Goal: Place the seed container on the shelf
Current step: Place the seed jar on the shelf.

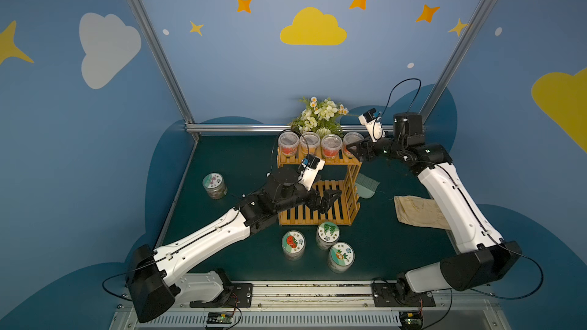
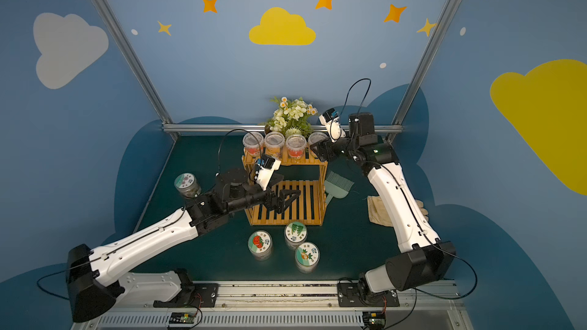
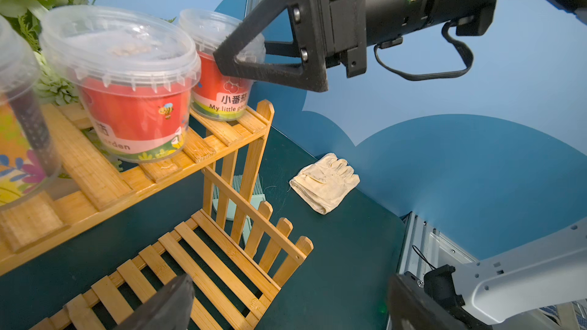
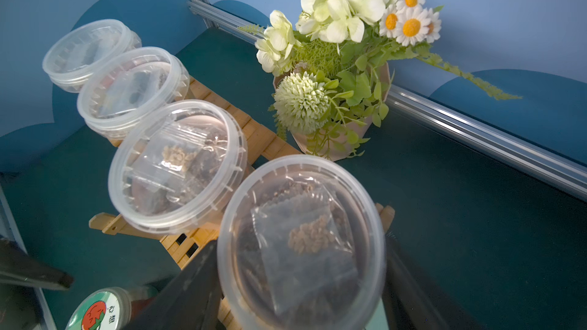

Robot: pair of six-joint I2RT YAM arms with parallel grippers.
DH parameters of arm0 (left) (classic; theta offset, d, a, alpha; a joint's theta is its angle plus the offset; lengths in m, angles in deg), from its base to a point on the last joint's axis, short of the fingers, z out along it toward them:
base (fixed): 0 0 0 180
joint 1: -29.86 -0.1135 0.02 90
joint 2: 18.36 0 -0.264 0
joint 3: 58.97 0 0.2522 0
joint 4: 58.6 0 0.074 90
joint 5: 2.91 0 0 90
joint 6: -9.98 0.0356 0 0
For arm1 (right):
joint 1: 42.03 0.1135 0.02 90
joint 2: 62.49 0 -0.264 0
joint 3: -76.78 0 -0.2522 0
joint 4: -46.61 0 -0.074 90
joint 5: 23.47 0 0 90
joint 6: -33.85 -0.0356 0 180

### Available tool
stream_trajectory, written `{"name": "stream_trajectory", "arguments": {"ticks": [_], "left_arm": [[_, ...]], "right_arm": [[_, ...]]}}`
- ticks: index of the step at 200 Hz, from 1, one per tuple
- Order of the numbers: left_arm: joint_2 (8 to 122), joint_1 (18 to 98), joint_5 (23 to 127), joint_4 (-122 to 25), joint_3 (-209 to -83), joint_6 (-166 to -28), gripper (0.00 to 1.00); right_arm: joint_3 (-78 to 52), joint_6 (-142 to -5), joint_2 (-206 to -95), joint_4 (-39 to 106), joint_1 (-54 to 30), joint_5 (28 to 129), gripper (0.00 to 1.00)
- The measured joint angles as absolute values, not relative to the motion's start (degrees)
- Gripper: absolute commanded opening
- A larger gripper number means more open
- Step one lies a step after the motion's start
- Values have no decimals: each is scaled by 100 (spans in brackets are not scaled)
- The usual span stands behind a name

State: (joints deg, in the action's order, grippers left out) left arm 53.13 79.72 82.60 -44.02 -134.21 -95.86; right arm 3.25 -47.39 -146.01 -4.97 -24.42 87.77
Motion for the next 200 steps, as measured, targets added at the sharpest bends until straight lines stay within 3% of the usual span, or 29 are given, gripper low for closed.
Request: {"name": "stream_trajectory", "arguments": {"ticks": [87, 151, 200], "left_arm": [[5313, 7972, 8258, -4402, -13421, -9590, 100], [5321, 7972, 8255, -4402, -13421, -9610, 100], [5321, 7961, 8253, -4402, -13421, -9638, 100]], "right_arm": [[277, -4737, -14566, -449, -2447, 8805, 76], [274, -4733, -14483, -501, -2447, 8864, 85], [274, -4737, -14431, -510, -2449, 8849, 80]]}}
